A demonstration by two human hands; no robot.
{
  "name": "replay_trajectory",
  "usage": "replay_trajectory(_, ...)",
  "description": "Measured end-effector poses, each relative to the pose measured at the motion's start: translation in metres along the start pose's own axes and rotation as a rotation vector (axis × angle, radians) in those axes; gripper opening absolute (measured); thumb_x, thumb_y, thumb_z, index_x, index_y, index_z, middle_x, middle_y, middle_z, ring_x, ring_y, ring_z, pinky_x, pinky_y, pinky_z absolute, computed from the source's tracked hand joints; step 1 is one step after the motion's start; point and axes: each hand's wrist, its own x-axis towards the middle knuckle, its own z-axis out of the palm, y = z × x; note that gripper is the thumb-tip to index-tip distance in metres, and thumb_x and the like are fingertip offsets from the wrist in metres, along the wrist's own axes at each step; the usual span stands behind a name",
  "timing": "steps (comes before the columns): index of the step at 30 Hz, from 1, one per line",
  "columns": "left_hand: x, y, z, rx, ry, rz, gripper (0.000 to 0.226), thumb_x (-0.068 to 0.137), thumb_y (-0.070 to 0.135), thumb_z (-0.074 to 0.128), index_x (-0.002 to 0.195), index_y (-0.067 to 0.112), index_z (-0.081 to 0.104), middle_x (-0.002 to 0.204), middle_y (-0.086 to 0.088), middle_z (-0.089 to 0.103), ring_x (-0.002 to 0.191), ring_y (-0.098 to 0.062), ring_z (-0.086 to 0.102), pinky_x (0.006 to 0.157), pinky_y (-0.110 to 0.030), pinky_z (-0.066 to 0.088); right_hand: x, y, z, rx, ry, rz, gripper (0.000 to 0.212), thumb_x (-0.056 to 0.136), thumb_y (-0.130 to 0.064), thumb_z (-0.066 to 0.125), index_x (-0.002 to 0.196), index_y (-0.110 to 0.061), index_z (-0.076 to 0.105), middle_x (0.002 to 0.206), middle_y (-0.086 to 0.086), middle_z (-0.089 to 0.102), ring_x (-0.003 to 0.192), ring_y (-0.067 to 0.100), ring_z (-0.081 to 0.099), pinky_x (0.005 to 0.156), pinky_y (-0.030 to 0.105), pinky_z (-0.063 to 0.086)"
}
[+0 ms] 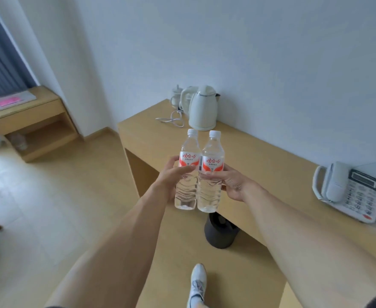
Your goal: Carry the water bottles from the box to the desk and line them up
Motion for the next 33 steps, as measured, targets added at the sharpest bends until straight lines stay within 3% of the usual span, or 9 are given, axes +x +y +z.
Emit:
replay_trajectory(5,0.067,0.023,0.019,0.169,-0.049,0.001,0.062,0.082,-0.001,0.075,0.135,0.020,0.050,0.127,-0.020,0.064,0.119,-0.041,0.060,0.103,-0.065,0.043,0.046,-0.013,-0.037,0.046,0.098,-0.035,0.068,0.067,-0.023,0.090,0.129,-0.026,0.062,0.126,0.005,0.069,0.129,0.035,0.054,0.115,0.052,0.033)
replay_trajectory(9,0.130,0.042,0.031,0.307,-0.094,-0.003,0.063,0.081,0.002,0.077,0.134,0.022,0.050,0.123,-0.007,0.067,0.120,-0.030,0.059,0.112,-0.060,0.031,0.091,-0.029,-0.071,0.070,0.165,-0.064,0.068,0.064,-0.023,0.093,0.125,-0.027,0.064,0.121,0.003,0.071,0.122,0.029,0.061,0.109,0.046,0.041)
replay_trajectory(13,0.189,0.063,0.050,0.420,-0.161,0.029,0.066,0.077,-0.004,0.080,0.132,0.019,0.052,0.117,-0.005,0.070,0.116,-0.028,0.064,0.104,-0.049,0.044,0.128,-0.047,-0.108,0.034,0.236,-0.083,0.063,0.068,-0.017,0.090,0.124,-0.029,0.064,0.117,-0.001,0.073,0.118,0.024,0.064,0.106,0.044,0.046)
replay_trajectory(18,0.251,0.076,0.077,0.542,-0.226,0.124,0.069,0.068,-0.012,0.083,0.124,0.018,0.057,0.120,-0.009,0.067,0.108,-0.024,0.066,0.099,-0.045,0.053,0.154,-0.062,-0.145,-0.056,0.405,-0.096,0.056,0.070,-0.006,0.088,0.115,-0.030,0.064,0.100,-0.011,0.072,0.104,0.013,0.066,0.080,0.021,0.048)
replay_trajectory(21,0.279,0.078,0.091,0.637,-0.247,0.151,0.067,0.063,-0.009,0.086,0.120,0.017,0.060,0.120,-0.009,0.067,0.110,-0.024,0.066,0.094,-0.042,0.054,0.161,-0.064,-0.158,-0.118,0.519,-0.100,0.059,0.069,-0.008,0.089,0.119,-0.024,0.062,0.107,-0.010,0.071,0.098,0.002,0.063,0.073,0.016,0.045)
replay_trajectory(24,0.303,0.080,0.100,0.709,-0.271,0.178,0.064,0.063,-0.004,0.088,0.115,0.021,0.061,0.114,-0.001,0.070,0.109,-0.016,0.063,0.081,-0.029,0.051,0.171,-0.064,-0.168,-0.181,0.620,-0.088,0.062,0.069,-0.010,0.090,0.123,-0.022,0.062,0.112,-0.008,0.072,0.099,0.001,0.064,0.078,0.018,0.048)
replay_trajectory(26,0.316,0.083,0.105,0.745,-0.296,0.193,0.062,0.063,-0.003,0.088,0.112,0.023,0.061,0.109,0.003,0.070,0.105,-0.012,0.063,0.076,-0.025,0.048,0.177,-0.067,-0.172,-0.264,0.680,-0.065,0.061,0.068,-0.014,0.090,0.121,-0.022,0.062,0.111,-0.007,0.072,0.102,0.007,0.066,0.086,0.027,0.052)
replay_trajectory(29,0.335,0.088,0.110,0.799,-0.344,0.214,0.064,0.064,-0.003,0.088,0.119,0.017,0.061,0.110,0.000,0.071,0.104,-0.015,0.065,0.080,-0.027,0.051,0.186,-0.075,-0.179,-0.352,0.749,-0.021,0.061,0.066,-0.015,0.090,0.119,-0.020,0.062,0.109,-0.005,0.072,0.103,0.015,0.066,0.092,0.036,0.053)
replay_trajectory(33,0.358,0.095,0.115,0.847,-0.401,0.229,0.068,0.065,0.000,0.089,0.124,0.018,0.060,0.111,-0.002,0.071,0.107,-0.018,0.065,0.091,-0.034,0.053,0.198,-0.082,-0.185,-0.404,0.799,0.025,0.062,0.065,-0.015,0.090,0.120,-0.021,0.062,0.110,-0.006,0.071,0.105,0.016,0.064,0.092,0.035,0.052)
